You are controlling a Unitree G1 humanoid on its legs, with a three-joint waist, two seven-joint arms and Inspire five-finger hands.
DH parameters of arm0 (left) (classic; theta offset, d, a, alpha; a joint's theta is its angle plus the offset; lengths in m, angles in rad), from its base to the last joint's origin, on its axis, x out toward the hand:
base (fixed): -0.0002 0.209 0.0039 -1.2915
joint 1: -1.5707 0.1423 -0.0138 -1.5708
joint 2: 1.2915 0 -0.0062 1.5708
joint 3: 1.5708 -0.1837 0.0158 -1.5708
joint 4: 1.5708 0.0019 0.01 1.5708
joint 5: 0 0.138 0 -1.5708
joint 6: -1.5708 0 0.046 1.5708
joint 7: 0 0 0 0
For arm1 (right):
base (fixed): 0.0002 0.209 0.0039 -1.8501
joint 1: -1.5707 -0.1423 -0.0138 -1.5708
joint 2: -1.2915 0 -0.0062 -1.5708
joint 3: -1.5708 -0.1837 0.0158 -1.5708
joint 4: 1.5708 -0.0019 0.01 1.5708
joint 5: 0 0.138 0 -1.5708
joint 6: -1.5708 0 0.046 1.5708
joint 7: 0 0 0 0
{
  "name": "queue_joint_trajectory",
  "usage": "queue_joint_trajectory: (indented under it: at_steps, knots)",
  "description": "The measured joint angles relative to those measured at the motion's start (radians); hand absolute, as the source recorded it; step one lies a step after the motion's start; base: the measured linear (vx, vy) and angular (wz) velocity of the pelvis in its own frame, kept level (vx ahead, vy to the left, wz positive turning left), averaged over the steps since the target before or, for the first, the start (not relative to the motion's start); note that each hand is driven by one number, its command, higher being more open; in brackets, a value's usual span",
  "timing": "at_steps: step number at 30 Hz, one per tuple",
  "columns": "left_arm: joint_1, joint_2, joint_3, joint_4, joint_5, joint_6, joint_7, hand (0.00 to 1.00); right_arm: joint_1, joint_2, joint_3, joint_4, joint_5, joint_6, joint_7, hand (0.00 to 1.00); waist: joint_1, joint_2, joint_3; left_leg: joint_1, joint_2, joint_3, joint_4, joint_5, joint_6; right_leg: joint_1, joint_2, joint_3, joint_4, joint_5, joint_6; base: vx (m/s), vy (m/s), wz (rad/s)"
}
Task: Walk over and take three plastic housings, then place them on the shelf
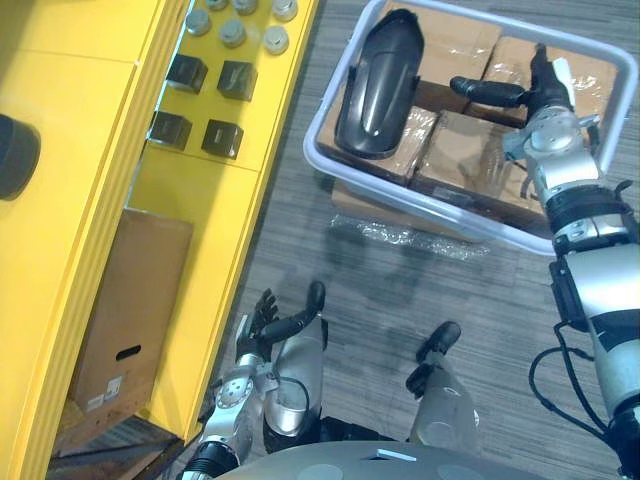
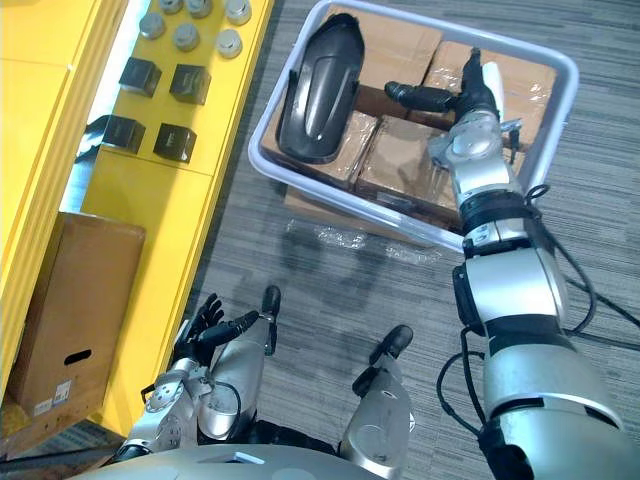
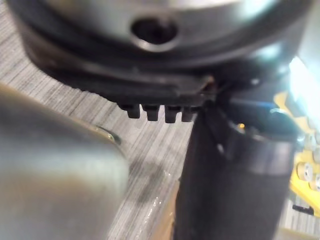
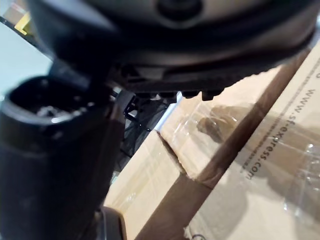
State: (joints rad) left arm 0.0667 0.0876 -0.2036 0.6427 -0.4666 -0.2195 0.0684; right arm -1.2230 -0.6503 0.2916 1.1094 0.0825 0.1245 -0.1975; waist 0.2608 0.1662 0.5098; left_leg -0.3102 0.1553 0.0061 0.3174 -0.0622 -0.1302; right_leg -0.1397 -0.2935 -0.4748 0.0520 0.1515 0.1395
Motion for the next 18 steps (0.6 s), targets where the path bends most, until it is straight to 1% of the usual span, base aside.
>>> queue_joint_trajectory:
  at_steps: [2, 5, 7, 12, 16, 18]
  knots:
    - [-0.014, 0.004, -0.014, 0.012, -0.004, -0.001, -0.004, 1.0, -0.024, -0.019, 0.035, 0.011, -0.001, 0.0, 0.002, 1.0, 0.012, 0.006, 0.002, 0.0, -0.006, -0.008, -0.022, 0.016, -0.001, -0.002, -0.004, -0.012, 0.0, -0.002, 0.001, -0.04, 0.002, 0.17]
    - [-0.022, 0.01, -0.027, 0.016, -0.013, 0.0, -0.006, 1.0, -0.057, -0.021, 0.075, 0.015, -0.002, -0.001, 0.013, 1.0, 0.021, 0.006, 0.003, -0.003, -0.008, -0.017, -0.05, 0.035, -0.005, -0.011, -0.004, -0.023, 0.001, -0.003, -0.001, -0.03, -0.002, 0.09]
    - [-0.026, 0.01, -0.032, 0.016, -0.019, 0.0, -0.006, 1.0, -0.073, -0.021, 0.098, 0.015, -0.002, -0.002, 0.016, 1.0, 0.034, 0.008, 0.004, -0.006, -0.008, -0.023, -0.068, 0.049, -0.005, -0.017, -0.004, -0.032, 0.002, -0.004, -0.003, -0.01, -0.007, 0.07]
    - [-0.027, 0.01, -0.036, 0.018, -0.039, -0.004, -0.008, 1.0, -0.095, -0.021, 0.128, 0.016, -0.002, -0.001, 0.018, 1.0, 0.046, 0.01, 0.004, -0.009, -0.013, -0.041, -0.099, 0.072, -0.007, -0.033, -0.013, -0.05, 0.035, -0.023, -0.007, 0.01, -0.004, 0.14]
    - [-0.027, 0.01, -0.041, 0.024, -0.043, -0.017, -0.009, 1.0, -0.111, -0.021, 0.143, 0.016, -0.002, 0.0, 0.018, 1.0, 0.049, 0.011, 0.004, -0.006, -0.023, -0.045, -0.113, 0.083, -0.004, -0.037, -0.027, -0.056, 0.05, -0.03, -0.003, 0.0, 0.006, 0.07]
    - [-0.027, 0.012, -0.046, 0.024, -0.046, -0.019, -0.011, 1.0, -0.114, -0.02, 0.145, 0.016, -0.002, 0.018, 0.019, 1.0, 0.054, 0.012, 0.004, -0.005, -0.028, -0.044, -0.114, 0.085, -0.001, -0.038, -0.034, -0.056, 0.055, -0.032, -0.002, 0.0, 0.0, 0.0]
